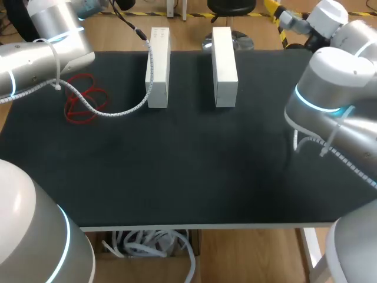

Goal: Grab the tape and strap the tape.

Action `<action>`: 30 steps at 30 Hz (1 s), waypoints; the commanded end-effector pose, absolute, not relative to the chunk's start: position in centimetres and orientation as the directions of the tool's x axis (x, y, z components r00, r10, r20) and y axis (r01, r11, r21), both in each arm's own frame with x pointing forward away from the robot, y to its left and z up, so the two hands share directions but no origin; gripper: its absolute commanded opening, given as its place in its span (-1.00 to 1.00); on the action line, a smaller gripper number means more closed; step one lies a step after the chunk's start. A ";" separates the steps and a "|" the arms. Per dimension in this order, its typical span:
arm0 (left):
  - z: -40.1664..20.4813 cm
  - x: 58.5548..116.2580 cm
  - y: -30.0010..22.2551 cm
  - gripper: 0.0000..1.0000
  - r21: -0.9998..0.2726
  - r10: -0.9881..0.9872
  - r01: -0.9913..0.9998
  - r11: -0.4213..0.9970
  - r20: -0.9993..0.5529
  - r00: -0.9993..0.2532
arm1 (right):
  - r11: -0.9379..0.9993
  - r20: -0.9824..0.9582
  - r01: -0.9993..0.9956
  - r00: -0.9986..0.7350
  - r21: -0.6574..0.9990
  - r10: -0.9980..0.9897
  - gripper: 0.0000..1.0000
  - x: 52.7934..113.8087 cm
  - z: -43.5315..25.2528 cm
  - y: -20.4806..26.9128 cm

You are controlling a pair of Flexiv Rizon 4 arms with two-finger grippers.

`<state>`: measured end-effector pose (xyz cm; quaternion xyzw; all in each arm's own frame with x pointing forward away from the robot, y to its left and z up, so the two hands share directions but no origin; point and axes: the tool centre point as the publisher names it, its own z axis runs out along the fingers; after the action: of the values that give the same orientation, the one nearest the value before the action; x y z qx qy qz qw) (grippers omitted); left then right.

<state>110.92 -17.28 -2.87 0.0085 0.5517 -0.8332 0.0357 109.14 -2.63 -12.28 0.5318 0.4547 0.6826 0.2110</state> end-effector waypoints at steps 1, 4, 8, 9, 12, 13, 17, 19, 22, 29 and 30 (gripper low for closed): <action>-2.9 111.0 -17.3 -1.00 -0.918 -0.049 0.069 -0.389 -0.055 -0.997 | -0.690 0.635 0.029 -0.420 0.723 0.648 1.00 110.0 -11.7 -2.5; -2.9 111.0 -17.3 -1.00 -0.918 -0.049 0.069 -0.389 -0.055 -0.997 | -0.690 0.635 0.029 -0.420 0.723 0.648 1.00 110.0 -11.7 -2.5; -2.9 111.0 -17.3 -1.00 -0.918 -0.049 0.069 -0.389 -0.055 -0.997 | -0.690 0.635 0.029 -0.420 0.723 0.648 1.00 110.0 -11.7 -2.5; -2.9 111.0 -17.3 -1.00 -0.918 -0.049 0.069 -0.389 -0.055 -0.997 | -0.690 0.635 0.029 -0.420 0.723 0.648 1.00 110.0 -11.7 -2.5; -2.9 111.0 -17.3 -1.00 -0.918 -0.049 0.069 -0.389 -0.055 -0.997 | -0.690 0.635 0.029 -0.420 0.723 0.648 1.00 110.0 -11.7 -2.5; -2.9 111.0 -17.3 -1.00 -0.918 -0.049 0.069 -0.389 -0.055 -0.997 | -0.690 0.635 0.029 -0.420 0.723 0.648 1.00 110.0 -11.7 -2.5; -2.9 111.0 -17.3 -1.00 -0.918 -0.049 0.069 -0.389 -0.055 -0.997 | -0.690 0.635 0.029 -0.420 0.723 0.648 1.00 110.0 -11.7 -2.5; -2.9 111.0 -17.3 -1.00 -0.918 -0.049 0.069 -0.389 -0.055 -0.997 | -0.690 0.635 0.029 -0.420 0.723 0.648 1.00 110.0 -11.7 -2.5; -2.9 111.0 -17.3 -1.00 -0.918 -0.049 0.069 -0.389 -0.055 -0.997 | -0.690 0.635 0.029 -0.420 0.723 0.648 1.00 110.0 -11.7 -2.5; -2.9 111.0 -17.3 -1.00 -0.918 -0.049 0.069 -0.389 -0.055 -0.997 | -0.794 0.715 -0.015 -0.426 0.608 0.555 1.00 108.8 -11.0 -0.3; -2.9 111.0 -17.3 -1.00 -0.918 -0.049 0.069 -0.389 -0.055 -0.997 | -0.837 0.765 -0.011 -0.399 0.548 0.506 1.00 108.6 -10.9 -0.1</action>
<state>110.93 -17.28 -2.88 0.0085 0.5518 -0.8331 0.0357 109.14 -0.70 -10.83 0.5156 0.3514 0.7703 0.1316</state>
